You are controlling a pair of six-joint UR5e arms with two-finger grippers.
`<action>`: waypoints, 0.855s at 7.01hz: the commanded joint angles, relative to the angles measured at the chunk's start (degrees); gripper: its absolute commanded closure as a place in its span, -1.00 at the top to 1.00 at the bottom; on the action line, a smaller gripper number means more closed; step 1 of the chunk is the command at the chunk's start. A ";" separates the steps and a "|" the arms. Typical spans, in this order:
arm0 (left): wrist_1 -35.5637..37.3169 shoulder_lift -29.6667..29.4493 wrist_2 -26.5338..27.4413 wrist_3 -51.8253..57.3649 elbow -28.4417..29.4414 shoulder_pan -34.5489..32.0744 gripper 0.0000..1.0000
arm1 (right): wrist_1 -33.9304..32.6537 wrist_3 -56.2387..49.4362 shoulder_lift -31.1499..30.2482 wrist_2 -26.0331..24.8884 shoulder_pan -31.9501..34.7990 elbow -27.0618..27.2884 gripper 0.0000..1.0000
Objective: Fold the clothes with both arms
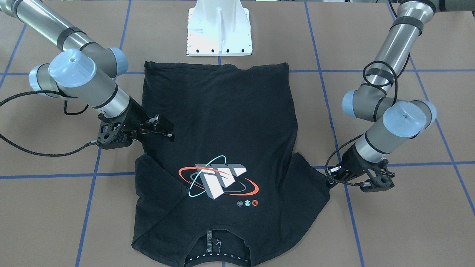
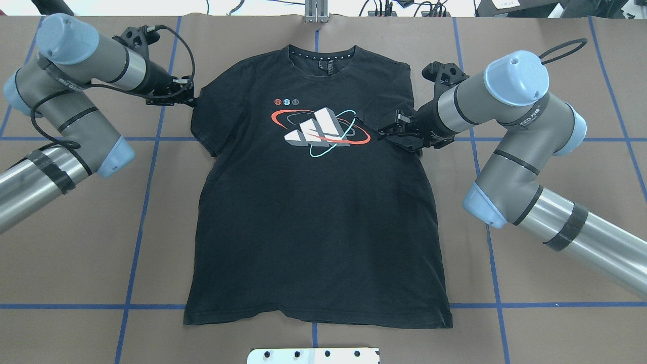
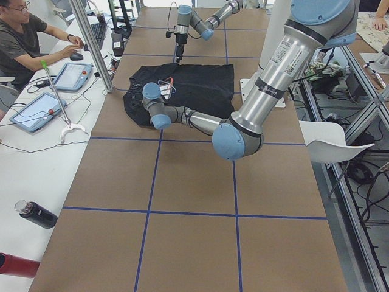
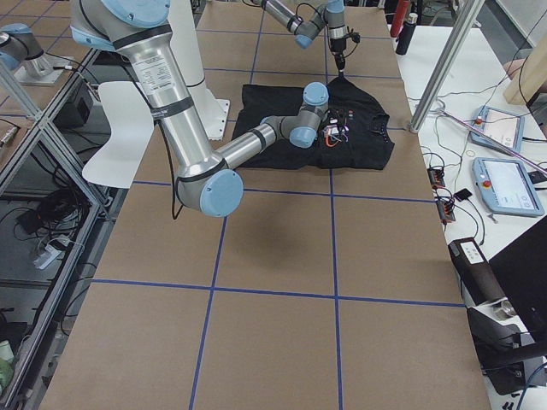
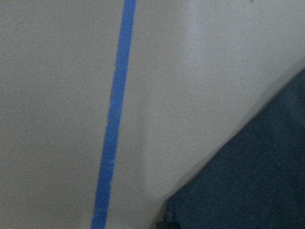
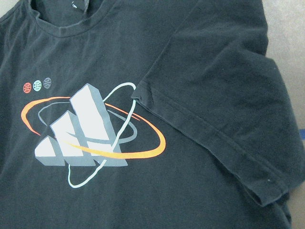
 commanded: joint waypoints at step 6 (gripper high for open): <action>-0.07 -11.31 8.52 -19.42 5.08 6.57 -1.00 | 0.07 -0.16 -0.18 -0.02 -0.16 -1.41 0.99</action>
